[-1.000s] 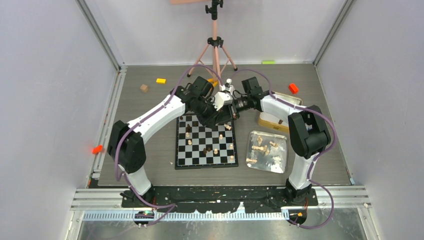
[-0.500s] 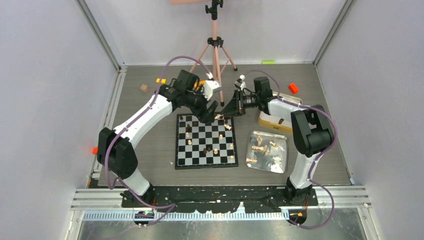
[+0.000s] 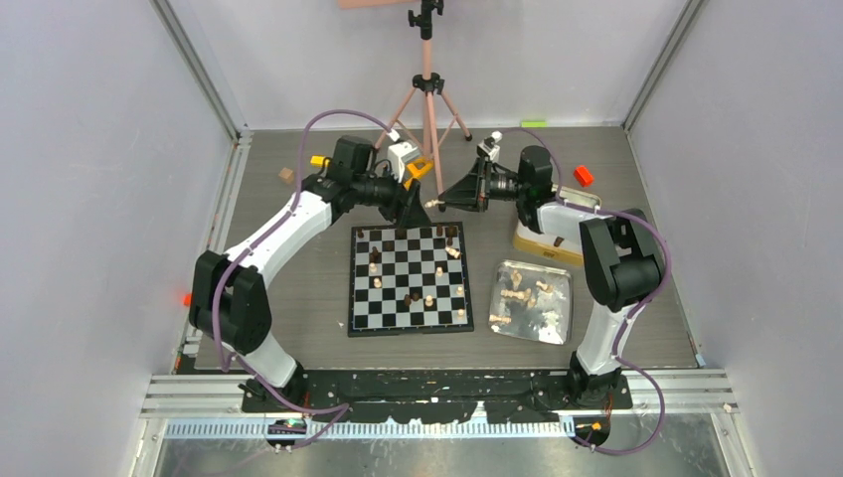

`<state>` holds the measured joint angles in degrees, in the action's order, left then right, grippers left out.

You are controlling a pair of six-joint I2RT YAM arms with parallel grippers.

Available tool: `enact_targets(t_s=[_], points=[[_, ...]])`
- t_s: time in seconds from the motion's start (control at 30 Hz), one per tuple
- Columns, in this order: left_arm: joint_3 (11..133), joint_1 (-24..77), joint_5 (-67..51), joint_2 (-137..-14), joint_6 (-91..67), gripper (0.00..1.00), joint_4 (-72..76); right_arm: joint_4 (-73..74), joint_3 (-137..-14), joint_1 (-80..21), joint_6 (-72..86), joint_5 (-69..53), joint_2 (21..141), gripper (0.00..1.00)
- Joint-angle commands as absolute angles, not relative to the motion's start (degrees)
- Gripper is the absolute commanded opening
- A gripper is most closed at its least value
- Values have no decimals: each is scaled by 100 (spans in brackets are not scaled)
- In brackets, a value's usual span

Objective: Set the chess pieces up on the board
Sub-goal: Place the chess piece on the chessboard.

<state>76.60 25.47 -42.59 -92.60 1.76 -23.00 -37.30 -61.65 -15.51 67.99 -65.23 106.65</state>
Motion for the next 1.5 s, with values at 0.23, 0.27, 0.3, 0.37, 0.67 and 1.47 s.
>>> enact_targets(t_s=[0.23,0.27,0.3,0.37,0.67,1.47], points=[[7361,2367,-4874,-9199,-342,65,-412,-5170,-6135,-1520,7865,-6478,10729,1],[7328,2360,-4918,-9220,-382,65,-292,-5269,-6135,-1518,7905,-6478,10744,1],[7310,2352,-4974,-9241,-440,64,-180,-5324,-6135,-1519,7988,-6478,10770,1],[7267,2339,-5078,-9274,-533,61,-42,-5422,-6142,-1520,8059,-6478,10801,1],[7207,2285,-5184,-9359,-729,44,334,-5986,-6160,-1512,8494,-6516,11001,1],[7469,2287,-5221,-9602,-811,19,173,-6355,-6137,-1520,8719,-6530,11201,1]])
